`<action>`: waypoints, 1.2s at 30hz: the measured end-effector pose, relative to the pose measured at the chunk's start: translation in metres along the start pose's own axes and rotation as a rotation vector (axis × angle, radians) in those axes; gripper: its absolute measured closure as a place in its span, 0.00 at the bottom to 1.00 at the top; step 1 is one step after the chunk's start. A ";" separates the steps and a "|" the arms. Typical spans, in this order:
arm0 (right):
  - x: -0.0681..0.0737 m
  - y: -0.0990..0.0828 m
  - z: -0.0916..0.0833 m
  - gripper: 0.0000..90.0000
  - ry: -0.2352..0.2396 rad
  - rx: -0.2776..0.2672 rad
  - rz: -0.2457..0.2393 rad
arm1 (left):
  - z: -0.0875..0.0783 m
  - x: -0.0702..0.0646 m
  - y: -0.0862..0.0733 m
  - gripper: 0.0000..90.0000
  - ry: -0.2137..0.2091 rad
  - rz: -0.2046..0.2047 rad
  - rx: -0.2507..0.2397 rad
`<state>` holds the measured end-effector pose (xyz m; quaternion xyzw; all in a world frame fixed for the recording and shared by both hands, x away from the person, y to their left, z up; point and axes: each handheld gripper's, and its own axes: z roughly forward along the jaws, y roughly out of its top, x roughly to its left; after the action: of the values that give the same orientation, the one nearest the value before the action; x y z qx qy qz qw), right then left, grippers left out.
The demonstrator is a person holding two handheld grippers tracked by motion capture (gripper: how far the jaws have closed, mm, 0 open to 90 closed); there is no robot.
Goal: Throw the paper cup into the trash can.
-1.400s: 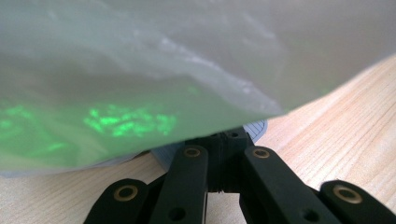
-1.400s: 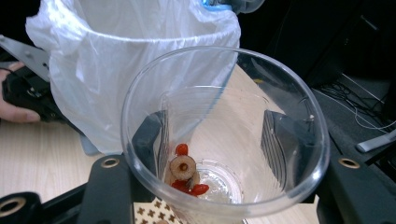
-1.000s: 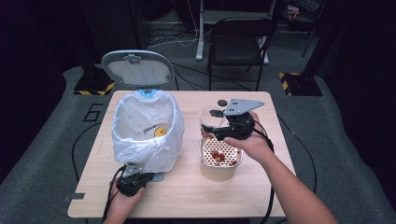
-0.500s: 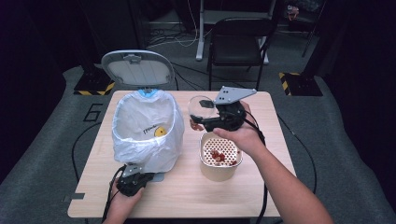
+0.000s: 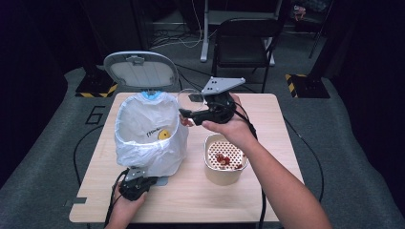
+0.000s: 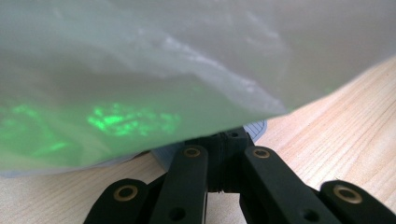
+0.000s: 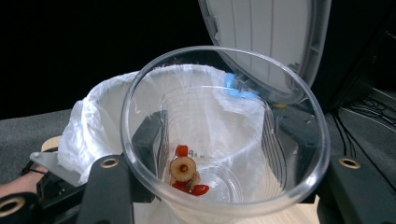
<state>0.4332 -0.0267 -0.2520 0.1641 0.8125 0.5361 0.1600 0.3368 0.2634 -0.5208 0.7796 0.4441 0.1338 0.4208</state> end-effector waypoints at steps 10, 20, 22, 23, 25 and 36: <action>0.008 0.009 0.021 0.46 0.028 -0.010 -0.009 | 0.000 -0.001 0.000 1.00 0.012 -0.012 -0.002; 0.016 0.016 0.046 0.45 0.052 -0.015 -0.017 | 0.000 0.001 0.000 1.00 -0.003 -0.001 0.002; 0.019 0.018 0.053 0.45 0.054 -0.011 -0.022 | 0.000 0.002 0.001 1.00 0.002 0.026 0.003; 0.020 0.018 0.056 0.45 0.055 -0.013 -0.026 | 0.000 0.002 0.001 1.00 0.002 0.028 0.002; 0.023 0.019 0.064 0.45 0.061 -0.012 -0.016 | 0.000 0.001 0.000 1.00 -0.003 0.010 0.007; 0.032 0.020 0.094 0.41 0.083 0.010 -0.005 | 0.001 -0.001 0.000 1.00 -0.007 -0.019 -0.017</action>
<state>0.4471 0.0718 -0.2714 0.1405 0.8214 0.5380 0.1268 0.3368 0.2621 -0.5212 0.7723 0.4490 0.1309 0.4299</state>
